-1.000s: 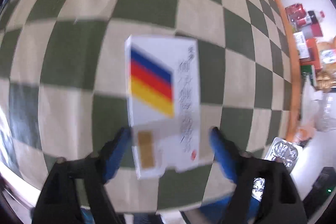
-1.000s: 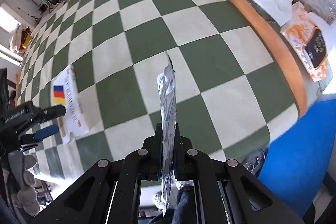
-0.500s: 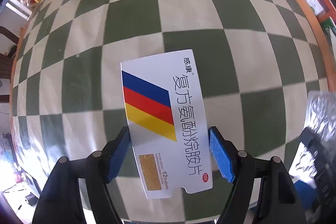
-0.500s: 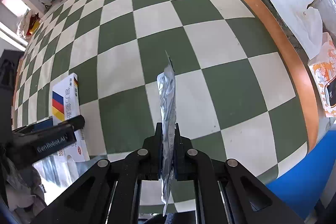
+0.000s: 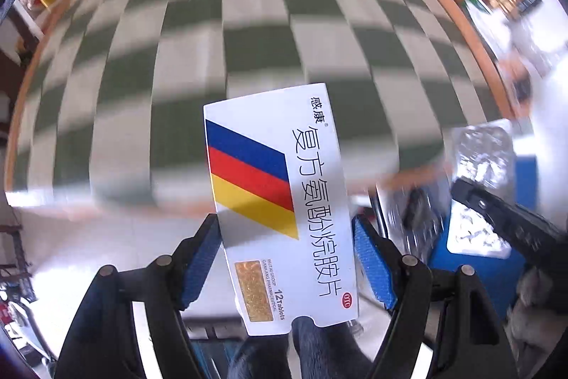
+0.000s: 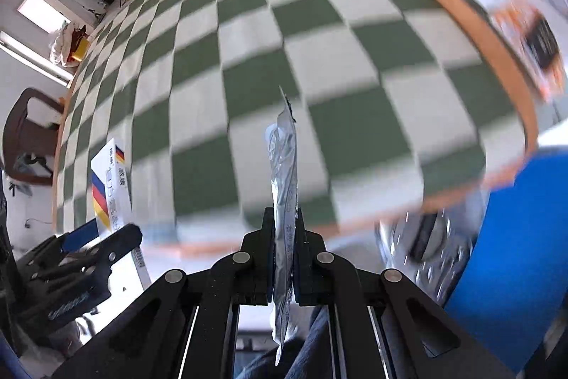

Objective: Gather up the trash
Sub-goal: 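Carry the blister pack and medicine box over the trash bin and release both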

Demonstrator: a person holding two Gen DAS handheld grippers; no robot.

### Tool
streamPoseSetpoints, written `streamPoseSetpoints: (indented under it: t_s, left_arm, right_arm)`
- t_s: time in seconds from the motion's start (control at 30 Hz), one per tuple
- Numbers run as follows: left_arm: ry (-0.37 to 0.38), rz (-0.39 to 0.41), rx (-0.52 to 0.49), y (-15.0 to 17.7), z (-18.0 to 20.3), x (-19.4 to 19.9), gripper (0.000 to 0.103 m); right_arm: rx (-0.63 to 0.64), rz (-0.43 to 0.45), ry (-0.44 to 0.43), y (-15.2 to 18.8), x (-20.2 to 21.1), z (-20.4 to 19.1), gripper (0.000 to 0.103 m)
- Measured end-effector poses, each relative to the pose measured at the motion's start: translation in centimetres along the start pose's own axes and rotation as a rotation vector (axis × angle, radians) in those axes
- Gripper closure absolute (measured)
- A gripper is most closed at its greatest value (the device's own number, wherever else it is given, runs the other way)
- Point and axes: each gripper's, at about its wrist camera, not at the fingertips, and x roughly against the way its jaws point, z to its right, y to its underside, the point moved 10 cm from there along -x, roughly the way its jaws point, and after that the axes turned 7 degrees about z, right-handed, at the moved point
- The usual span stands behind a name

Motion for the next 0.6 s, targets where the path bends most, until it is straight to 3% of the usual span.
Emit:
streamPoseSetpoints:
  t_s: [0.1, 0.23, 0.37, 0.6]
  left_arm:
    - [0.036, -0.076, 0.026, 7.4, -1.5, -0.9, 0.031]
    - [0.059, -0.155, 0.078, 12.9, -3.3, -5.3, 0.031]
    - [0.078, -0.196, 0.150, 14.7, -5.8, -12.7, 0.030]
    - [0.111, -0.240, 0.227, 15.1, -9.5, -29.1, 0.030]
  right_arm:
    - [-0.029, -0.055, -0.008, 6.7, 0.4, 0.7, 0.096]
    - [-0.079, -0.141, -0.015, 15.0, -2.0, 1.9, 0.096]
    - [-0.111, -0.207, -0.014, 20.0, -7.6, 2.8, 0.096]
    - [-0.148, -0.231, -0.065, 23.1, -23.2, 3.3, 0.096]
